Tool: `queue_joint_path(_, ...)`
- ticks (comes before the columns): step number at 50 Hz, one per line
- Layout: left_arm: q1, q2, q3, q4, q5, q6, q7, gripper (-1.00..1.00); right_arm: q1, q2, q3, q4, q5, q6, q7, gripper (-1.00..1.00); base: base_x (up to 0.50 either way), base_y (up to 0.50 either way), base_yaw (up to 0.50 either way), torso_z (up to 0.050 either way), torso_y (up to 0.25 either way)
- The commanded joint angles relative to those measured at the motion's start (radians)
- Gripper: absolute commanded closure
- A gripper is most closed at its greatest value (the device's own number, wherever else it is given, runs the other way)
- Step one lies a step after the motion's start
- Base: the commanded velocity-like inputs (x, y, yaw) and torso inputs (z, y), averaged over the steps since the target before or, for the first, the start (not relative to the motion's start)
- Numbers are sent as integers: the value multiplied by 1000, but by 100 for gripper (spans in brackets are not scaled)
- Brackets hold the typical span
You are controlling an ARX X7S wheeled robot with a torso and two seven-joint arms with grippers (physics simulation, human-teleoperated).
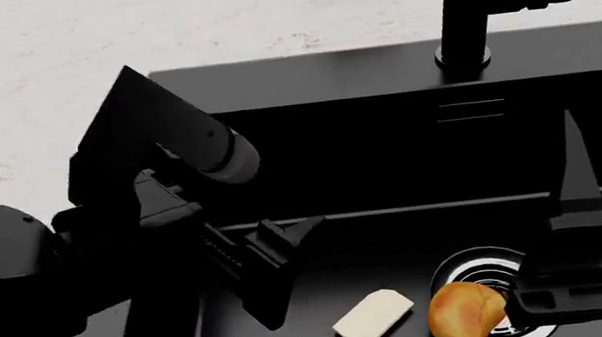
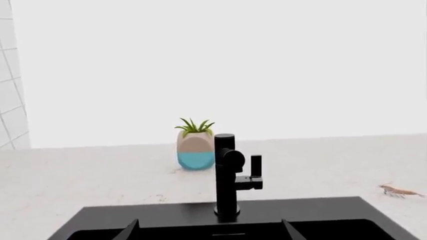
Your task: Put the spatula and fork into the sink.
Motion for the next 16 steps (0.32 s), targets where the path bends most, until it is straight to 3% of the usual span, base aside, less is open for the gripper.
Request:
queue_joint_path(1,-21,-100,-137,267,-143,-41,-196,-100,-13,6,22,2,-28,-26,-13,-100,0,0,0,0,0)
queue_joint_path(16,-36,-295,-311,593,-456,55,-521,-100,-13,-16,30,10,-28,-1,-19,-100,0,0,0,0,0)
